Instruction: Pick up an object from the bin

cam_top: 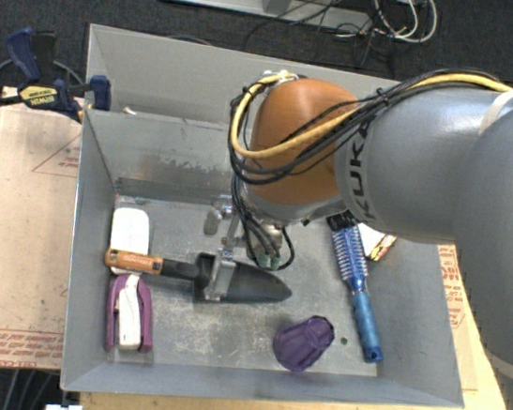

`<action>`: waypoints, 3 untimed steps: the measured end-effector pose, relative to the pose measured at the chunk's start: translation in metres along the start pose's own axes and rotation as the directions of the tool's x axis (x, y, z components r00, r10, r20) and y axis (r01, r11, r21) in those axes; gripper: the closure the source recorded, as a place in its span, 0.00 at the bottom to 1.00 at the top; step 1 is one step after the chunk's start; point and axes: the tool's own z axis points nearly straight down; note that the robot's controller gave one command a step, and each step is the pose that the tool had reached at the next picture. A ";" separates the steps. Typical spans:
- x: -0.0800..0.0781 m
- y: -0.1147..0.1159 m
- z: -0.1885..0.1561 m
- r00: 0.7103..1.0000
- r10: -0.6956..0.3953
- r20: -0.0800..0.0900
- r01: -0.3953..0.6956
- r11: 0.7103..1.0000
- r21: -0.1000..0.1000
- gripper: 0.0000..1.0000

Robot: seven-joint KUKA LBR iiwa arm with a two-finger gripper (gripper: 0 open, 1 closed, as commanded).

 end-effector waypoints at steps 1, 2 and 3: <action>-0.002 -0.001 -0.005 1.000 0.004 0.007 -0.004 1.000 -0.001 0.00; 0.018 -0.005 0.089 0.996 0.091 0.000 -0.091 0.996 -0.001 0.00; 0.013 -0.017 0.085 0.999 -0.046 0.014 0.046 0.999 -0.002 1.00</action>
Offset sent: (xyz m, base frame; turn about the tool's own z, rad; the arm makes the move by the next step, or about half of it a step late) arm -0.0182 -0.0052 -0.0863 0.0915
